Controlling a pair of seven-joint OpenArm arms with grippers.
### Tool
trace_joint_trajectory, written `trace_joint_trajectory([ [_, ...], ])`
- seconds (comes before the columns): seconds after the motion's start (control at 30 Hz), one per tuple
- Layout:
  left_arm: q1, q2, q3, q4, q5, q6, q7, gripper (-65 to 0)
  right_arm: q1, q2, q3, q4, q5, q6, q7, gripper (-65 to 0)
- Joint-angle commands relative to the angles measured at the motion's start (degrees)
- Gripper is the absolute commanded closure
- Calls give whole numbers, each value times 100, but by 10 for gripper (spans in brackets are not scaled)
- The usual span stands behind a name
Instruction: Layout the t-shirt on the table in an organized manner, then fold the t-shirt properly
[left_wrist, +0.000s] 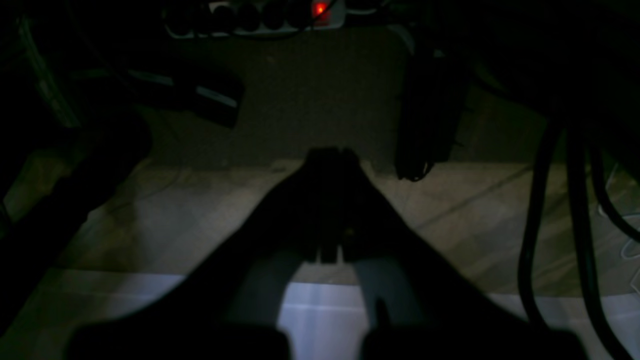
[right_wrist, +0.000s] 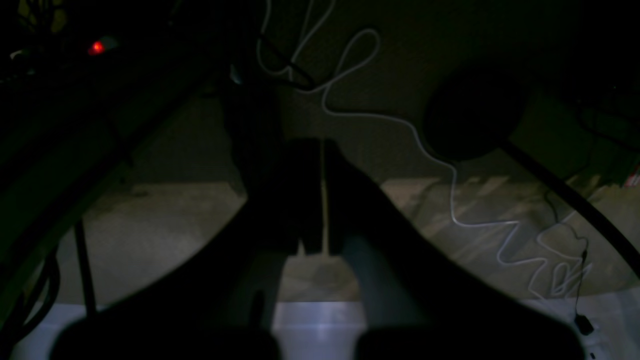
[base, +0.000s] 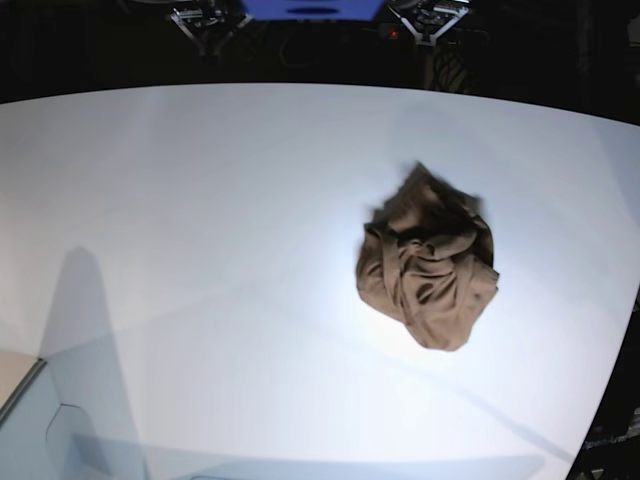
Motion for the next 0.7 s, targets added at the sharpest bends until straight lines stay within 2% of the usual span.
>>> trace_joint_trajectory([
  [0.0, 76, -9, 12, 13, 6, 30, -14, -2, -13, 6, -12, 25, 23, 58, 25, 0],
  [0.33, 261, -97, -14, 101, -12, 21, -23, -1, -294, 6, 14, 306, 23, 58, 25, 0],
  [0.5, 876, -202, -23, 1200, -12, 21, 30, -1, -989, 24, -12, 1475, 23, 58, -19, 0],
  [0.67, 1254, -246, -23, 1824, -21, 21, 232, -1, -1217, 24, -3, 1809, 23, 58, 16, 0],
])
